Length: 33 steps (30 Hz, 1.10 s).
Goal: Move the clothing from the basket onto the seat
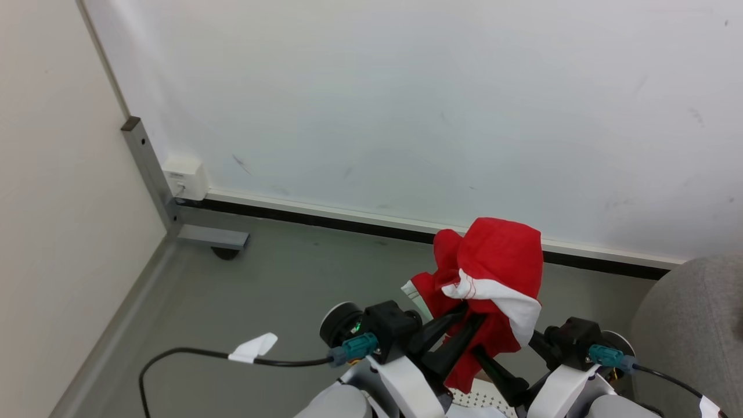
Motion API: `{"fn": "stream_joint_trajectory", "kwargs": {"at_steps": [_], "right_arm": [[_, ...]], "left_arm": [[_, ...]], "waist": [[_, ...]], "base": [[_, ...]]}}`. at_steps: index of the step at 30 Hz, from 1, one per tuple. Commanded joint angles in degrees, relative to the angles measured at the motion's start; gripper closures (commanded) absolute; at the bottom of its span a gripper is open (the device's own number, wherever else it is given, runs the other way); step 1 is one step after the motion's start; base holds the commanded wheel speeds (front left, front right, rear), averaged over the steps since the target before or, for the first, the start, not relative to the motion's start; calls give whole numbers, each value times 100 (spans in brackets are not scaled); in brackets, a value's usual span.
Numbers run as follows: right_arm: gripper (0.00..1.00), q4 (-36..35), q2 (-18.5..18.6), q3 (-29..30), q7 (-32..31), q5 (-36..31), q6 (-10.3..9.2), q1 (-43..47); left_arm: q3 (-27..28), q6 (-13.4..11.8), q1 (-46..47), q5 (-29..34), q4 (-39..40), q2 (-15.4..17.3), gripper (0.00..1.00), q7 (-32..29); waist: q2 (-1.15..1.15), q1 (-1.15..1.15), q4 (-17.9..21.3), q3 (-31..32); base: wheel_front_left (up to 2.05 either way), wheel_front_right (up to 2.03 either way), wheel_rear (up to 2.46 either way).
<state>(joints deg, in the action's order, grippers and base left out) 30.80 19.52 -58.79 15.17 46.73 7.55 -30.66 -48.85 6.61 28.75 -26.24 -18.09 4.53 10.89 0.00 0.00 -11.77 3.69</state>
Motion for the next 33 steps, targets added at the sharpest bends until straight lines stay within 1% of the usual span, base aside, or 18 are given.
{"fn": "stream_joint_trajectory", "kwargs": {"at_steps": [1, 2, 3, 4, 5, 6, 15, 21, 22, 23, 24, 29, 33], "right_arm": [[0, 65, -45, -23, -7, 26, -13, -114], [0, 93, -63, -12, -7, 18, -13, -141], [26, 114, -79, -13, -7, -5, -13, -158], [55, 104, -101, -9, -7, -12, -13, -171], [95, 55, -113, 10, -7, -24, -13, -191], [100, 26, -108, 30, -7, -26, -13, -194], [100, -116, -60, 232, -5, -85, -13, -62], [100, -175, 20, 477, -5, -20, -13, 39], [100, -186, 37, 539, -5, -14, -13, 43], [100, -208, 48, 591, -5, -7, -13, 41], [100, -220, 72, 664, -5, 7, -13, 44], [100, -291, 160, 1082, -4, -6, -13, 75], [100, -385, 233, 1439, -4, -90, -13, 168]], "left_arm": [[-20, 20, -9, -46, 37, 25, 100, -10], [-31, 21, -4, -59, 43, 32, 100, -17], [-25, 16, 3, -65, 42, 46, 100, -26], [-17, 3, 12, -67, 42, 61, 100, -31], [-7, -15, 22, -74, 42, 72, 100, -33], [5, -31, 31, -81, 38, 86, 100, -33], [99, -148, 50, -122, 1, 178, 100, 14], [116, -218, 34, -180, -5, 189, 100, 9], [112, -221, 22, -184, -21, 184, 60, -4], [119, -231, 15, -188, -22, 184, 5, 6], [106, -233, 6, -199, -26, 175, 0, 2], [82, -265, -23, -225, -37, 161, 0, 25], [47, -290, -112, -232, -65, 146, 0, 78]], "waist": [[0, 0, -67, 21], [0, 0, -91, 24], [0, 0, -103, 22], [0, 0, -114, 19], [0, 0, -121, 13], [0, 0, -124, 6], [0, 0, 21, -69], [0, 0, 258, -117], [0, 0, 307, -130], [0, 0, 370, -144], [0, 0, 424, -157], [0, 0, 817, -213], [0, 0, 1233, -245]], "base": [[0, 0, 0], [0, 0, 0], [0, 0, 0], [0, 0, 0], [0, 0, 0], [0, 0, 0], [0, 0, 0], [0, 0, 0], [0, 0, 0], [0, 0, 0], [0, 0, 0], [0, 0, 0], [0, 0, 0]]}}
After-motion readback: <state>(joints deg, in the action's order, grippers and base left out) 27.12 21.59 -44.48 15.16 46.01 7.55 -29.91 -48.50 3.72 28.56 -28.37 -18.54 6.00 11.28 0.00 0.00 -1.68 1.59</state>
